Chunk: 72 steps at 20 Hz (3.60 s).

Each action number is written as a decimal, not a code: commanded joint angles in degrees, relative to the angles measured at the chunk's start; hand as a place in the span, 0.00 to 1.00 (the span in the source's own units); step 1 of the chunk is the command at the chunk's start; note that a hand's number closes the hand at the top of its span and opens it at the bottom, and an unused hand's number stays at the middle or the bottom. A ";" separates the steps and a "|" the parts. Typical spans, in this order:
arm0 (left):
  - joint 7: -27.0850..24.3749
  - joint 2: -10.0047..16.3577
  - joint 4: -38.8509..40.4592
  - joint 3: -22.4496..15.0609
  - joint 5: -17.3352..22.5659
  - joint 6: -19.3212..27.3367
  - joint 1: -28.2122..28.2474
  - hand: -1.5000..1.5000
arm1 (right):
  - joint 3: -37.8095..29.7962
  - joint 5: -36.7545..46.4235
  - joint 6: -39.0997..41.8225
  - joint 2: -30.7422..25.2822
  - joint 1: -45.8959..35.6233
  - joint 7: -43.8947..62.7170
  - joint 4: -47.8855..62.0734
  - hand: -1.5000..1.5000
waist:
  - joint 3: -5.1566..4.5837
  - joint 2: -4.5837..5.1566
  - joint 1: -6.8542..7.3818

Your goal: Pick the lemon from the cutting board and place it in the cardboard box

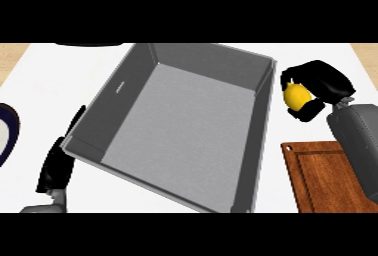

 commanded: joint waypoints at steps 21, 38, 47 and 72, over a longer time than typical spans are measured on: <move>-6.72 0.74 4.27 3.06 1.68 -2.66 3.34 0.50 | -6.10 -26.26 21.51 18.83 -12.76 13.73 -23.29 1.00 | -0.11 -0.47 -1.17; 0.03 1.82 0.85 4.09 2.52 -4.98 -1.45 0.50 | 12.61 -25.27 3.86 26.40 -25.53 20.14 4.70 1.00 | -0.09 -0.01 0.75; 2.17 -1.15 -1.75 0.30 -0.71 -3.14 -1.32 0.50 | 24.21 -40.54 -5.99 26.42 -28.30 23.59 14.34 0.00 | -0.07 0.12 2.41; 4.46 -1.35 -2.99 1.32 -1.58 -1.90 -2.78 0.50 | -10.20 -66.72 -2.82 7.13 -29.83 5.47 31.33 0.00 | 0.04 0.69 0.78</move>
